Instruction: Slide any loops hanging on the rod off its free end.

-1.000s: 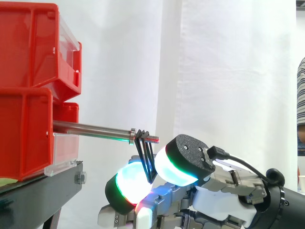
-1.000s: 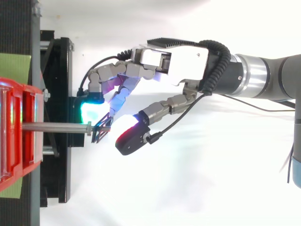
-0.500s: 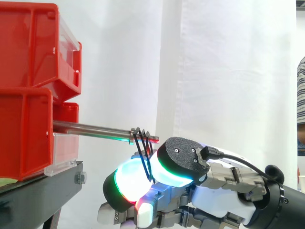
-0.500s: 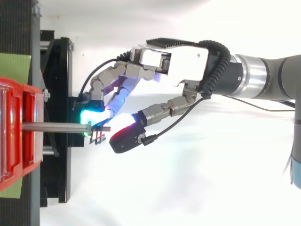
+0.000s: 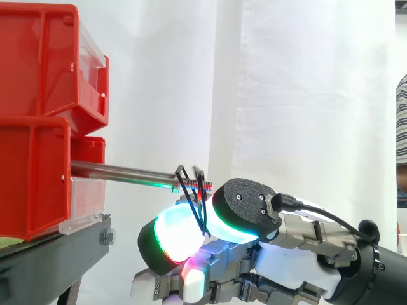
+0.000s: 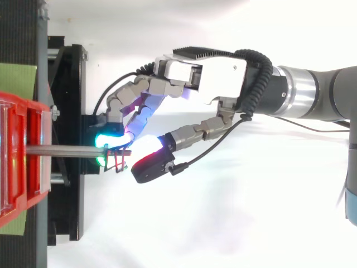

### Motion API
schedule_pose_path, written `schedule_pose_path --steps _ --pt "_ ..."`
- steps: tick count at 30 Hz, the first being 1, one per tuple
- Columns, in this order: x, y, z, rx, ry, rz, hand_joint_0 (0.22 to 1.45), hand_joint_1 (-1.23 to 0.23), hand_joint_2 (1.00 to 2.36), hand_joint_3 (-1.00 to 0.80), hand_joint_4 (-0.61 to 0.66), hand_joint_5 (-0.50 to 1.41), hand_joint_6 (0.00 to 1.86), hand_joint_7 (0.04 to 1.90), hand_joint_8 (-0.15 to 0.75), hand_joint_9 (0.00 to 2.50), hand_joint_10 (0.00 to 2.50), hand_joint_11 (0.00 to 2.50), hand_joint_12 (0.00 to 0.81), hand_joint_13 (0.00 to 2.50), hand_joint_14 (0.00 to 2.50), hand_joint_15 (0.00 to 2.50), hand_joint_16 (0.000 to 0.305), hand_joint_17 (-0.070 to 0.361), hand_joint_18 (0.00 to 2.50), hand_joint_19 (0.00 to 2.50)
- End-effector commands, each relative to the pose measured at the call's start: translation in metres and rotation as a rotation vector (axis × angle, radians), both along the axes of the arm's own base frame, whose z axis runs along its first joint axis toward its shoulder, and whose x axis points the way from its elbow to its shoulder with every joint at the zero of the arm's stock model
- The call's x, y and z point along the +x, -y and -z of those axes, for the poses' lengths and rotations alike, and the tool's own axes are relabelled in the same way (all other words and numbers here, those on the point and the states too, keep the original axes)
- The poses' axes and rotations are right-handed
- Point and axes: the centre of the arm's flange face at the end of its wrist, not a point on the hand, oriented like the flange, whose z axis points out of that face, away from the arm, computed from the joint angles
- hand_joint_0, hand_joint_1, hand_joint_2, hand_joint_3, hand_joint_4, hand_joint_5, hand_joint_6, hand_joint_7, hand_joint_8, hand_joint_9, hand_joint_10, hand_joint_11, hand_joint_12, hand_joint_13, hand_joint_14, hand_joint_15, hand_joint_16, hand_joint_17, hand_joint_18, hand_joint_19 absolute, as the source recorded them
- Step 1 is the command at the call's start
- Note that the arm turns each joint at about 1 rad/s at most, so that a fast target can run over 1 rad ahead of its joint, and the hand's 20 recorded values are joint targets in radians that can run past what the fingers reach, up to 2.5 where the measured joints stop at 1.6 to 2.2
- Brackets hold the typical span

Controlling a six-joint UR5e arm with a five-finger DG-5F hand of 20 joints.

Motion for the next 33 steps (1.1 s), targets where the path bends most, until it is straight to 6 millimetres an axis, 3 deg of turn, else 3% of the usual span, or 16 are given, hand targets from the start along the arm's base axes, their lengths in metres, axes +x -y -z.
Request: schedule_pose_path --steps 1,5,14,28,33 --pt "0.0 -0.001 0.0 0.0 0.0 -0.001 0.5 -0.71 1.38 -0.06 -0.04 -0.1 0.89 0.95 0.322 1.13 0.01 0.31 0.399 0.72 0.0 0.08 0.059 0.133 0.76 0.27" --pt "0.0 0.001 0.0 0.003 0.0 0.0 0.47 -0.7 1.52 -0.07 -0.09 -0.09 0.88 1.0 0.32 1.14 0.01 0.29 0.397 0.73 0.0 0.09 0.06 0.135 0.78 0.27" --pt "0.0 0.0 -0.001 0.003 0.001 0.0 0.46 -0.71 1.61 -0.08 -0.14 -0.08 0.88 1.04 0.321 1.18 0.01 0.3 0.4 0.76 0.0 0.09 0.06 0.134 0.81 0.27" --pt "-0.001 0.005 0.002 0.005 -0.014 -0.006 0.46 -0.71 1.61 -0.09 -0.12 -0.08 0.88 1.04 0.323 1.18 0.01 0.3 0.399 0.77 0.0 0.09 0.06 0.135 0.81 0.27" --pt "-0.01 0.004 0.016 0.002 -0.06 -0.012 0.46 -0.71 1.62 -0.09 -0.12 -0.08 0.88 1.04 0.318 1.18 0.01 0.29 0.401 0.77 0.0 0.09 0.06 0.135 0.81 0.27"
